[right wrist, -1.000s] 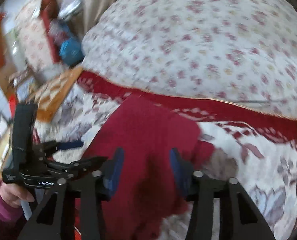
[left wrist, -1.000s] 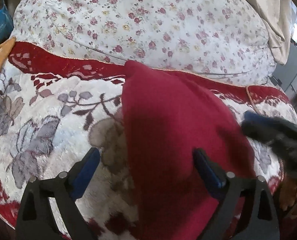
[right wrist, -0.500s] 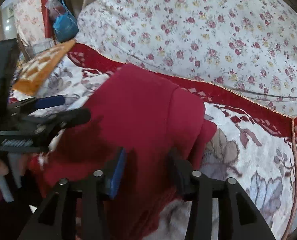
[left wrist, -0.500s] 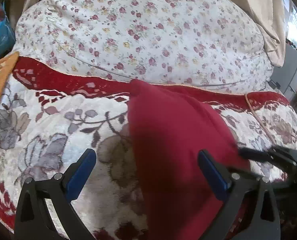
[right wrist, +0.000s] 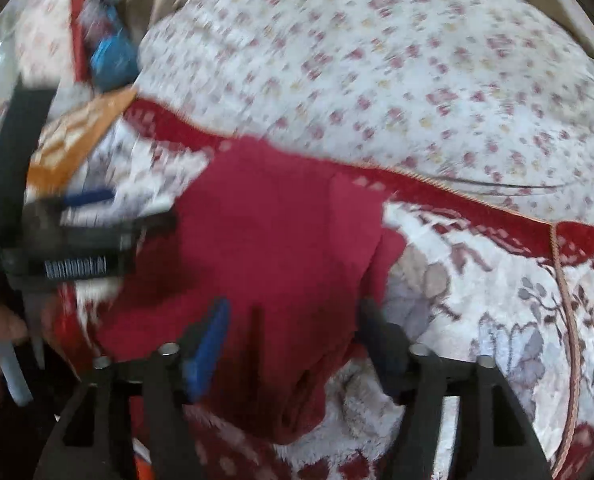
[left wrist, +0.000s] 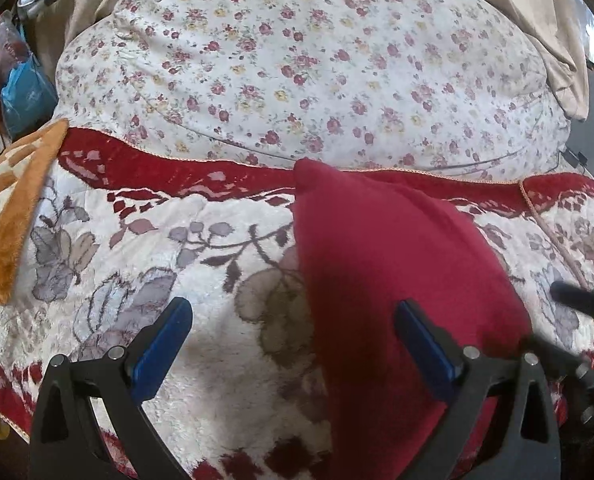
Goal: Fold small clothes
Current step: 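Withdraw both grippers from the folded sweater and hold them open above it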
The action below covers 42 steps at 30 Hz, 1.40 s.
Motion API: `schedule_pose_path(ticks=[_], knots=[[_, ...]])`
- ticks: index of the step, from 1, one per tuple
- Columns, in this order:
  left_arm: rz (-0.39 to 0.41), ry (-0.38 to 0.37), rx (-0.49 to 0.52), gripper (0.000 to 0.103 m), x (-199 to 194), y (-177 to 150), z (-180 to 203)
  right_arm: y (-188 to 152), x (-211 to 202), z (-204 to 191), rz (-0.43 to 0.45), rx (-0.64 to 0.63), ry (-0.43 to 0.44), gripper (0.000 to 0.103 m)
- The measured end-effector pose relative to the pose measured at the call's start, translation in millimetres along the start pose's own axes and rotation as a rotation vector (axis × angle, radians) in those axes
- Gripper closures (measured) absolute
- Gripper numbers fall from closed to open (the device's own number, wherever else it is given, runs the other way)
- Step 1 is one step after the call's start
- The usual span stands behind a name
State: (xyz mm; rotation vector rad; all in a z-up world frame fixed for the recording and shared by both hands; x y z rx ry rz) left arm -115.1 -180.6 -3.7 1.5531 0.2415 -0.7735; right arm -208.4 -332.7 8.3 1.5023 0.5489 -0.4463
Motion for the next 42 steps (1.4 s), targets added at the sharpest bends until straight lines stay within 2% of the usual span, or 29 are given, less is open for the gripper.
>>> schedule_pose_path(ticks=[4,9,18,29,42], knots=[[0.008,0.004,-0.004,0.002,-3,2,1,10,1,10,0.004,0.095,-0.040,0.023],[0.028,0.005,-0.003,0.002,-7,6,2,16,5,8,0.012,0.101,-0.085,0.015],[0.056,0.032,-0.001,0.002,-11,10,0,19,16,11,0.017,0.155,-0.121,0.010],[0.063,0.045,0.000,0.002,-11,11,-2,17,27,16,0.002,0.176,-0.147,0.010],[0.052,0.065,-0.013,0.002,-7,10,-11,16,37,12,-0.014,0.175,-0.138,0.010]])
Point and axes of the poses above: each gripper's, at about its wrist camera, not at the fingertips, and x roughly the way its jaws point, z to its right, y to its top, the point moved 8 cm from there along x, roughly the way its jaws point, and after that the axes turned 7 degrees about z, right-handed, at the moved point
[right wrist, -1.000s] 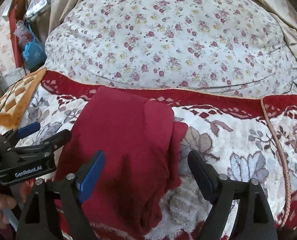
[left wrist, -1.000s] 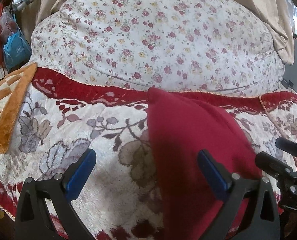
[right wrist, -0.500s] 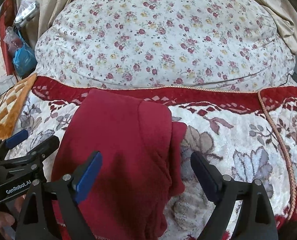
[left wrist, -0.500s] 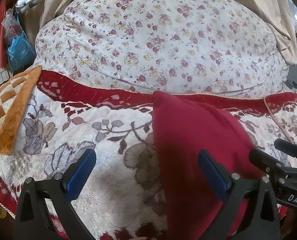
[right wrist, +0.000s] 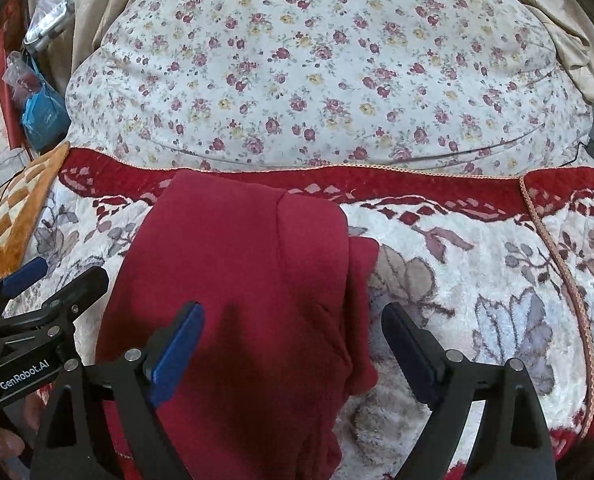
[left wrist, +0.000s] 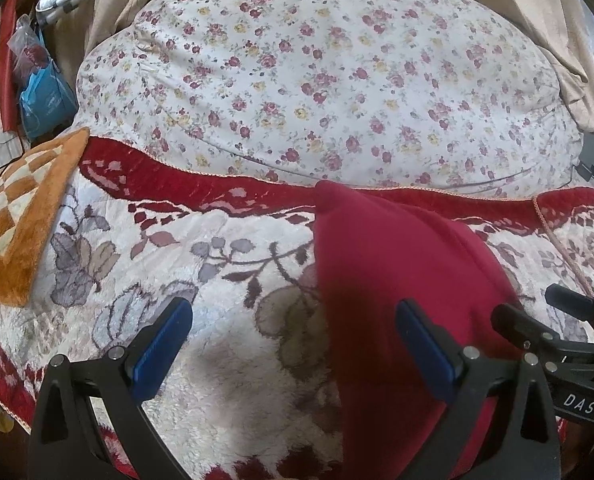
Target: Fold small clothes
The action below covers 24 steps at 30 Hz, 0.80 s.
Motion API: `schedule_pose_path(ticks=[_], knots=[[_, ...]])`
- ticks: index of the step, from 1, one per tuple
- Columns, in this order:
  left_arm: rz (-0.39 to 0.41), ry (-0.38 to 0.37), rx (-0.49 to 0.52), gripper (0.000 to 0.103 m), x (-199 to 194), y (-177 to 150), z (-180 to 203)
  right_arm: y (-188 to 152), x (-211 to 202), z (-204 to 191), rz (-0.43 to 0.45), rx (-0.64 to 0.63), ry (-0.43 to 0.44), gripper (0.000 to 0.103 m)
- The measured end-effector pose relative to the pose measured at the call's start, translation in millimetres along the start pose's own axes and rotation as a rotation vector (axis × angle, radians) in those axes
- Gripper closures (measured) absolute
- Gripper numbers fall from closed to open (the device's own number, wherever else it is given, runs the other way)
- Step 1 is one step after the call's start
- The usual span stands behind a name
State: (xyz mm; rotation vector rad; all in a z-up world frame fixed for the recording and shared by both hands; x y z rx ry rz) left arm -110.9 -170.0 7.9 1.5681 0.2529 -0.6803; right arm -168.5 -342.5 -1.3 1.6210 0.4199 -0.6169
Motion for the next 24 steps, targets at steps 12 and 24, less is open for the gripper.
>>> schedule_pose_path(ticks=[12,24], knots=[[-0.005,0.004,-0.003,0.002,2.0,-0.4,0.4,-1.7,3.2,0.9,-0.010,0.006,-0.004,0.010],[-0.007,0.012,-0.007,0.002,3.6,-2.5,-3.5,7.2,3.1,1.5,0.001,0.005,-0.006,0.009]])
Point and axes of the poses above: each gripper's, at about its wrist camera, not at the fingertips, and x roughly the way its jaws point, z to its right, y to its top, the point moved 8 cm from there along x, roughly the way its jaws point, and after that the axes turned 7 degrees about z, right-handed, at the moved point
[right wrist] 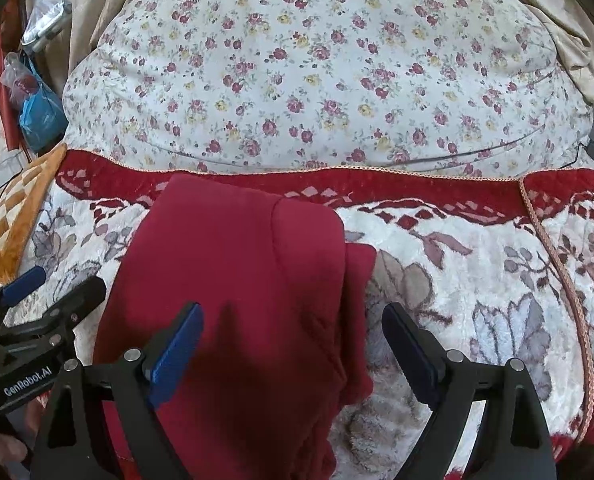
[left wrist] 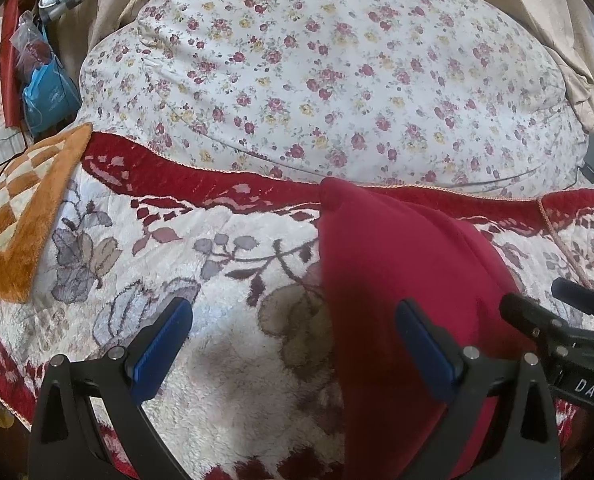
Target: Fold small clothes
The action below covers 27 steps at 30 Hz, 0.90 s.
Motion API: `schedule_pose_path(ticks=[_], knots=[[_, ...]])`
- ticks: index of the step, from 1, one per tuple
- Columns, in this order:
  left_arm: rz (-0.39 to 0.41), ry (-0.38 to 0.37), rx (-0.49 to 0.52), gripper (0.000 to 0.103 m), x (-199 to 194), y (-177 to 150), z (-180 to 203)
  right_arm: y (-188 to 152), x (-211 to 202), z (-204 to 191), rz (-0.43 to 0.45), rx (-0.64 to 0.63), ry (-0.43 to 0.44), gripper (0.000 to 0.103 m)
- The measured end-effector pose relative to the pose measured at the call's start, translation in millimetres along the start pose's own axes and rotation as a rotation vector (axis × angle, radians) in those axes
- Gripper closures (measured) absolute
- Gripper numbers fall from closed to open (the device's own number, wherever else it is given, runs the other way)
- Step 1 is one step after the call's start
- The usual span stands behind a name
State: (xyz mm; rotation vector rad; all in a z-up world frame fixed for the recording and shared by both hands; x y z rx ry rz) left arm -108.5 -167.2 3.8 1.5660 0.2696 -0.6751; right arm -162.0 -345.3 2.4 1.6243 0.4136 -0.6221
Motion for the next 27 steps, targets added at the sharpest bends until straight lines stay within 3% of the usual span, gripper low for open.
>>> schedule_pose_path(ticks=[27], knots=[[-0.023,0.000,-0.002,0.002,4.9,-2.8,0.4,-8.9,7.7,-1.6,-0.028,-0.003,0.012,0.009]])
Point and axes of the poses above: each gripper's, at about its wrist camera, not at the fingertips, and x roughly the way its jaws point, z to its right, y to its top, the point moved 8 cm from there along x, roughly the way its jaws point, and after that the axes turned 7 degrees about z, right-handed, at the moved point
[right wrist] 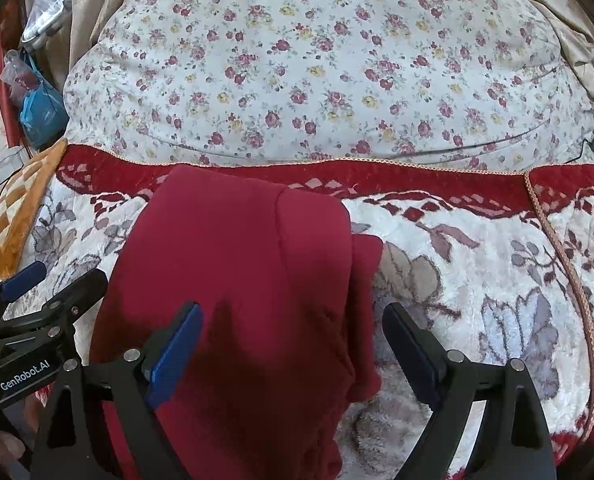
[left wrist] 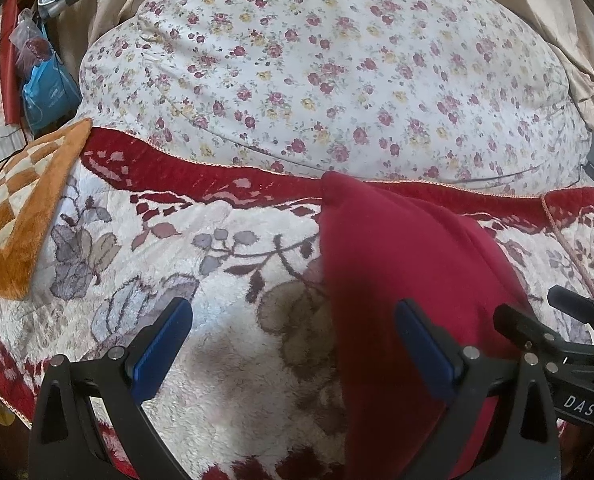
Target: Fold small clothes
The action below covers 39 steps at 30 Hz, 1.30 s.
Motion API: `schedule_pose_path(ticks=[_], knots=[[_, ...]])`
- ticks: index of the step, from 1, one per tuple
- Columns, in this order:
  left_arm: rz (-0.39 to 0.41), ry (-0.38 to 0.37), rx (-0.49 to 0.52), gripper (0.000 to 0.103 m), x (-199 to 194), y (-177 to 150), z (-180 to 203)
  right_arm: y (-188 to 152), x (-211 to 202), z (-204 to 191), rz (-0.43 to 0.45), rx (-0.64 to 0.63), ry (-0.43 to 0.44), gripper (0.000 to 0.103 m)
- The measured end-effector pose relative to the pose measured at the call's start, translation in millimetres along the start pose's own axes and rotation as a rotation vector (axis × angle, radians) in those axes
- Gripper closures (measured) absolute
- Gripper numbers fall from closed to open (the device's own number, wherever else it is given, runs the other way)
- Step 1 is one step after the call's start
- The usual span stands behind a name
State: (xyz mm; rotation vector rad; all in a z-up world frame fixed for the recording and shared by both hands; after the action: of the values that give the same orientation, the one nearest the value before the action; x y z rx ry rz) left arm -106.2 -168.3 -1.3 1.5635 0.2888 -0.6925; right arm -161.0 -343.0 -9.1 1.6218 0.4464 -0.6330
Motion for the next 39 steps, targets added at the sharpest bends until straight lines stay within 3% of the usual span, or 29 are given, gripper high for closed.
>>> schedule_pose_path(ticks=[39], knots=[[-0.006,-0.001,0.008,0.002,2.4,0.1,3.1,-6.1,8.2,0.6,-0.021,0.009,0.006,0.009]])
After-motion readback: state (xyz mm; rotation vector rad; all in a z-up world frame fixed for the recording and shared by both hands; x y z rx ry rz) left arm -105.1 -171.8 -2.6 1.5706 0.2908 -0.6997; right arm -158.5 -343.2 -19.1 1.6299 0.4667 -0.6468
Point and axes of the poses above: each gripper's, at about its wrist camera, not at the fingertips, and x roughly the way its jaws point, z to its right, y to its top, the point moved 8 cm from there along x, roughly the way its jaws point, and after that the axes turned 7 degrees about z, right-handed, at the moved point
